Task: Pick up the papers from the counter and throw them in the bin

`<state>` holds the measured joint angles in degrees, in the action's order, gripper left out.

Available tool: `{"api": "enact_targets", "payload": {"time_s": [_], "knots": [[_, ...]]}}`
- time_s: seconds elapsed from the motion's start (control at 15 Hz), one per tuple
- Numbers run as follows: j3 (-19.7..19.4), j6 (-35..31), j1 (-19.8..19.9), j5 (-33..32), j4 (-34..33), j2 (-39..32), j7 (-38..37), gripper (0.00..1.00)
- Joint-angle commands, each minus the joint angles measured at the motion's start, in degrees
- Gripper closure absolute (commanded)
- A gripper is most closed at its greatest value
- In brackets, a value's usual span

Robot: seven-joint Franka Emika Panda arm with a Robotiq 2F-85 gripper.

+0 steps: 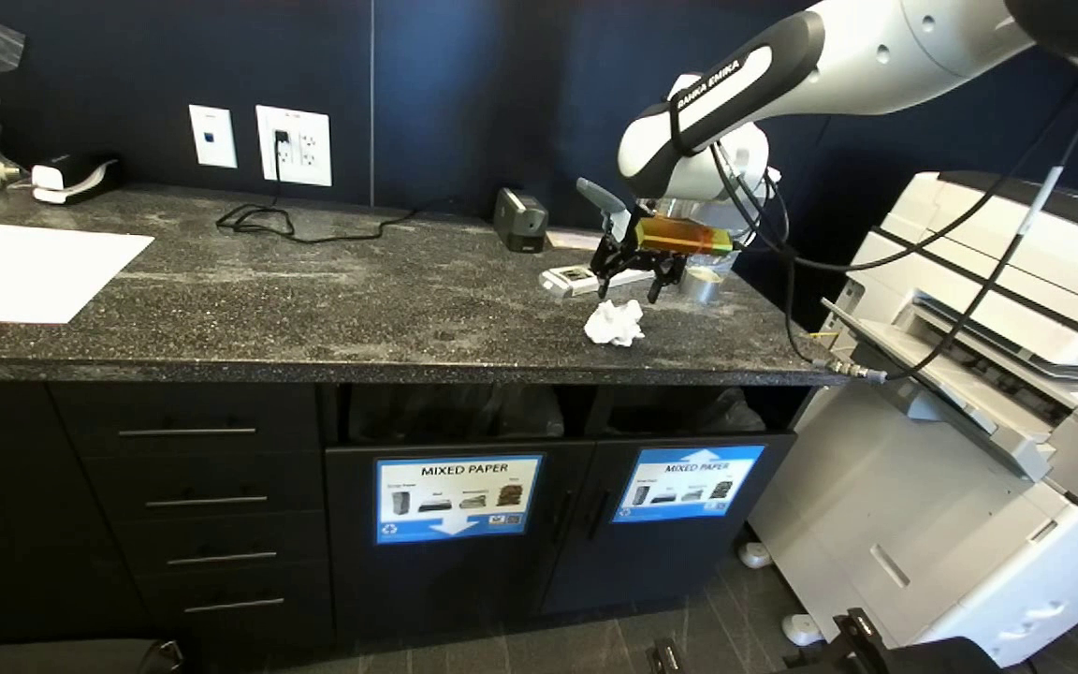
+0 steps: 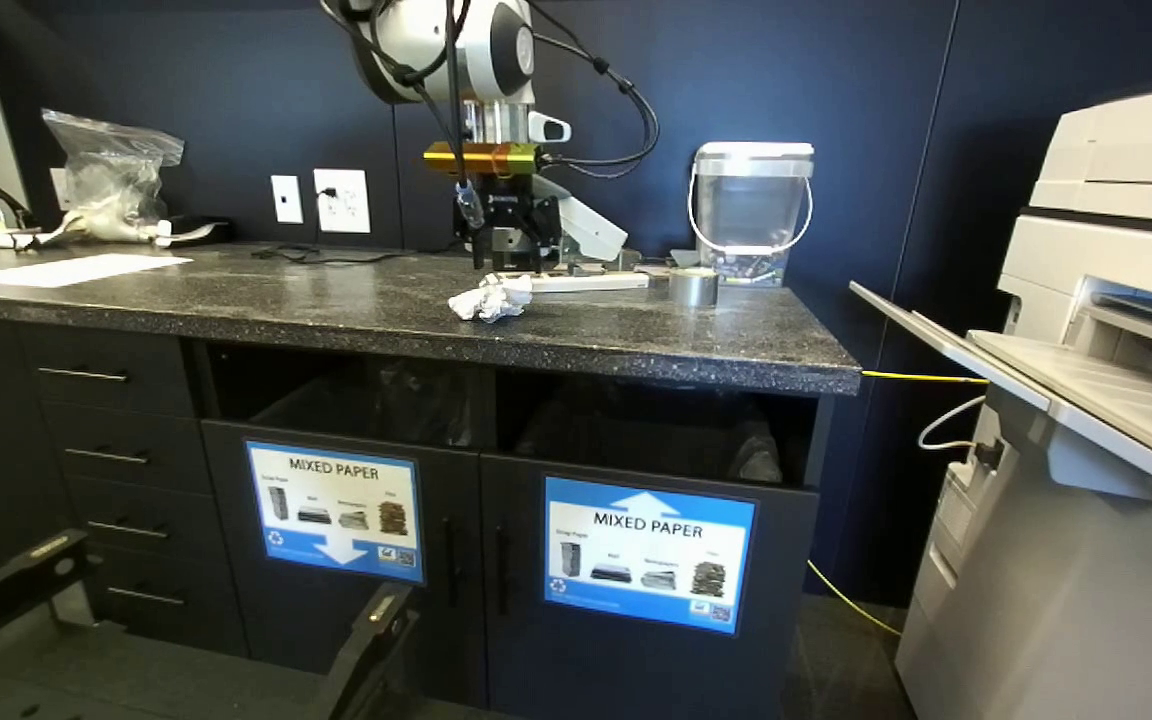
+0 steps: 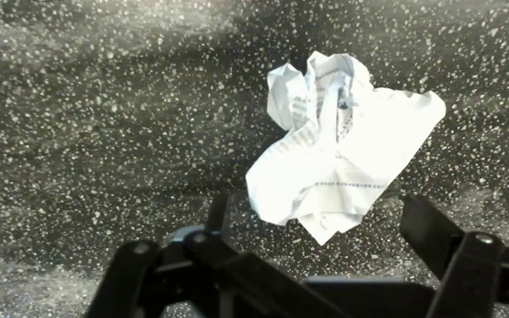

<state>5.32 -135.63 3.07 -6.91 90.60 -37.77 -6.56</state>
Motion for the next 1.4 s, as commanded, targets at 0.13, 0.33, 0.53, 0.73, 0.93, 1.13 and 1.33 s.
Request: {"api": "enact_targets", "payload": {"time_s": [0.13,0.33,0.53,0.73,0.93,1.13,1.33], "knots": [[-3.68,8.73,-3.19,2.73,-7.80,-3.20,0.38,0.00],[-3.50,12.61,-2.88,4.16,-9.49,-3.91,0.90,0.00],[-3.05,14.32,-2.16,6.36,-10.48,-4.62,1.35,0.00],[-2.71,13.27,-1.54,8.93,-10.78,-5.41,1.67,0.00],[-2.74,13.23,-1.35,10.67,-11.38,-6.42,1.75,0.00],[-3.11,12.08,-1.51,10.96,-11.44,-7.32,1.29,0.00],[-3.08,11.35,-1.47,11.24,-11.66,-8.01,1.31,0.00]]}}
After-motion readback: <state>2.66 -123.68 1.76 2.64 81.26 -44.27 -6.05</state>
